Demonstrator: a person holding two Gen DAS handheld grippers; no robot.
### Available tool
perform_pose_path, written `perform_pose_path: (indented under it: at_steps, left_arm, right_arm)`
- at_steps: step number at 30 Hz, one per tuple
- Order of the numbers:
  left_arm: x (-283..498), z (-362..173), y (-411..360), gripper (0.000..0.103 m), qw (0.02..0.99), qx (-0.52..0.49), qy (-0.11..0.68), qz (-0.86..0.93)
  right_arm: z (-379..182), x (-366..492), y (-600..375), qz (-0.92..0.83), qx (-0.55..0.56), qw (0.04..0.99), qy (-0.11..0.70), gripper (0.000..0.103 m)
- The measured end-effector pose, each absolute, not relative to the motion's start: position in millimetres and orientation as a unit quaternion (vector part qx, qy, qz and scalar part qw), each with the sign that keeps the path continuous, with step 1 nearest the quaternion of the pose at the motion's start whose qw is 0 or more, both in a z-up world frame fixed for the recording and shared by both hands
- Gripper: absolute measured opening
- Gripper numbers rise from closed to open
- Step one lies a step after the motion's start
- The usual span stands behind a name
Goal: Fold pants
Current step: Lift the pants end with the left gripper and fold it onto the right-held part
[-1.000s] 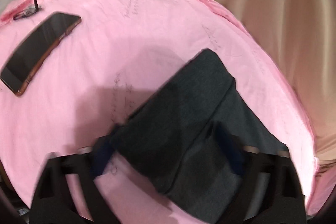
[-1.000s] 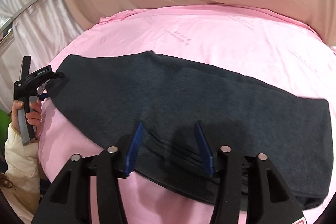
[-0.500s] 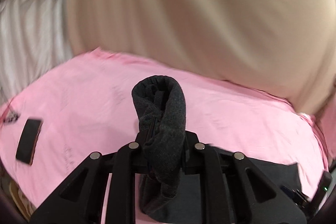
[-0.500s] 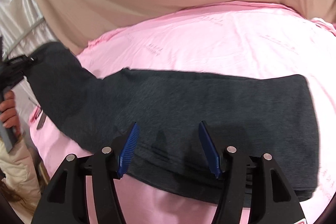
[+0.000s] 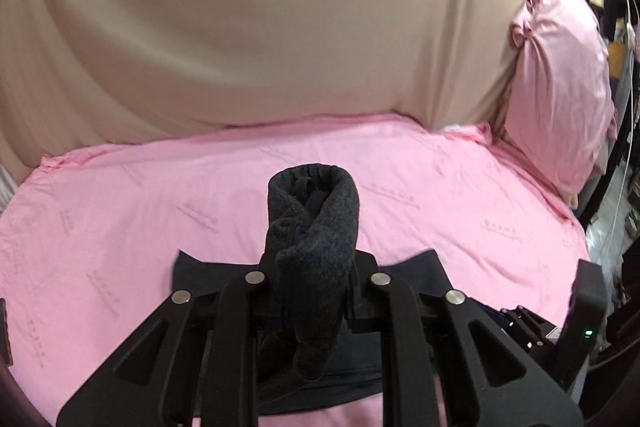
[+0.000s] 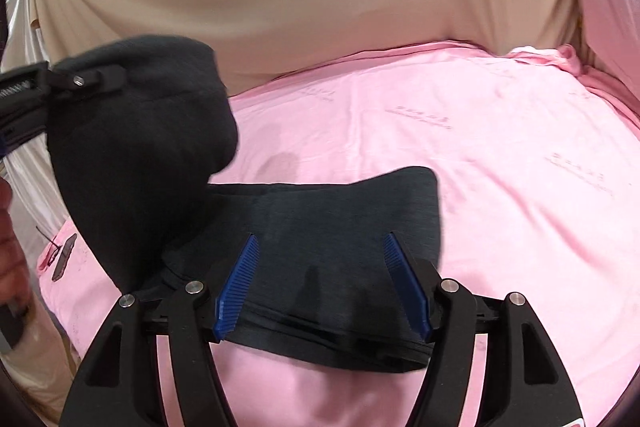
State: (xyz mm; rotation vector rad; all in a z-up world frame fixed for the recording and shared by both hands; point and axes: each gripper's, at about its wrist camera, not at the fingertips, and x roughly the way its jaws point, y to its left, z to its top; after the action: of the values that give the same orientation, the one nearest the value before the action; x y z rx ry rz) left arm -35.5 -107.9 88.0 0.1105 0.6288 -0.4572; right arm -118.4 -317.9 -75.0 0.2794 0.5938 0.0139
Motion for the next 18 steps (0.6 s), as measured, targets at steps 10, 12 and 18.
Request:
perform_pose_path:
  at_steps: [10,12,18]
  left_arm:
    - [-51.2,-18.6,-204.7,0.020,0.879,0.132,0.404,-0.216]
    - [-58.6,-31.6,-210.8,0.026,0.870,0.131,0.416,-0.228]
    - [-91.9,15.8,-176.8,0.087,0.876,0.092,0.382,-0.281]
  right_arm:
    - [-89.6,-146.6,-361.7,-0.039,0.153,0.944,0.290,0.064]
    - [-91.2,-146.6,-367.9,-0.043,0.157,0.943,0.290,0.064]
    - [-71.3,-155.1,-382.7,-0.030,0.176,0.948,0.265,0.064]
